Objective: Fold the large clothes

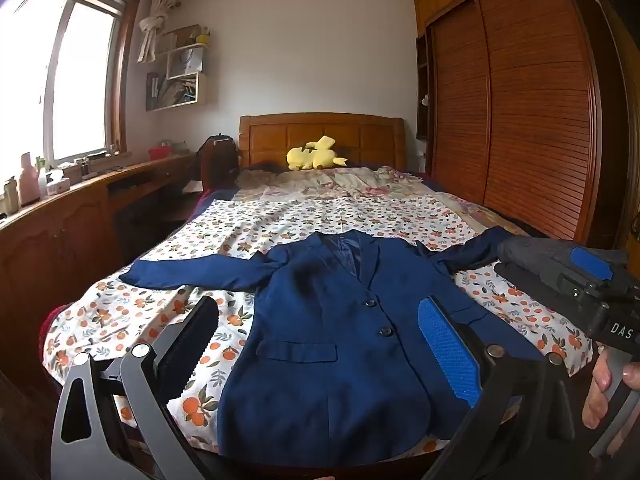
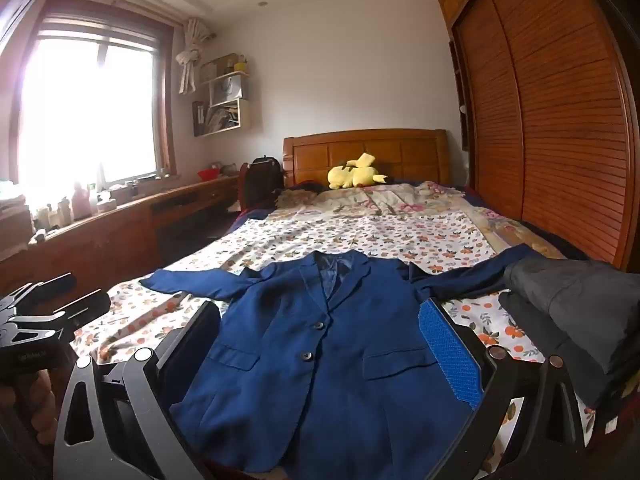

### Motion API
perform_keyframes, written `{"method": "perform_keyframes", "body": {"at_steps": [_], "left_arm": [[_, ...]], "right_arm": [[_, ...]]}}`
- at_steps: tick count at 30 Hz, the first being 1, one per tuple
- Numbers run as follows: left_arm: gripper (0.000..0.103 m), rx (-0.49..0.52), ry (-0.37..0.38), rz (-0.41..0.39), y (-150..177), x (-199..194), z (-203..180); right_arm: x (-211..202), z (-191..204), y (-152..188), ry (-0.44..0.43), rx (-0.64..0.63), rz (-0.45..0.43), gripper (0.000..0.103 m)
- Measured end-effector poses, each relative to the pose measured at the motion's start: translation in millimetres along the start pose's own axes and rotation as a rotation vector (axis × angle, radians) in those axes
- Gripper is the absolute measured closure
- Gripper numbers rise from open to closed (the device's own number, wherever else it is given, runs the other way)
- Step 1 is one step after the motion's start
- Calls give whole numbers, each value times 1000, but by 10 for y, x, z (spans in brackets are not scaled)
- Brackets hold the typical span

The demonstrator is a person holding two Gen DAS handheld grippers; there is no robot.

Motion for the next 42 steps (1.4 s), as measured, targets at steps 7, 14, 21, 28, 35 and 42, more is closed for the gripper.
{"method": "perform_keyframes", "body": {"at_steps": [7,14,21,28,35,42], "left_arm": [[2,0,-5,-5,-9,-14,7],[2,5,-9,-10,-24,-62,-4],[2,10,-13,-10,-54,-89,-23],[2,13,-11,-6,-48,-70,-22],[2,14,-14,-7,-43,-66,-37],[2,18,-9,-10,-49,-68,-57]], "right_arm": [[-2,8,4,-1,-2,4,7],[-23,24,-2,-2,-3,1,7],[-21,21,-6,-2,-1,3,7],[-30,32,4,-1,0,3,7],[-10,44,6,2,2,4,7],[-3,33,-3,2,2,3,7]]}}
Point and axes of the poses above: each gripper's, at about its wrist camera, not at the fingertips, and x roughly the way its jaws point, z to its left, y to its underside, the point moved 2 cm from there along x, roughly the way its jaws point, and after that the axes turned 10 degrees about y, right-handed, at the moved point
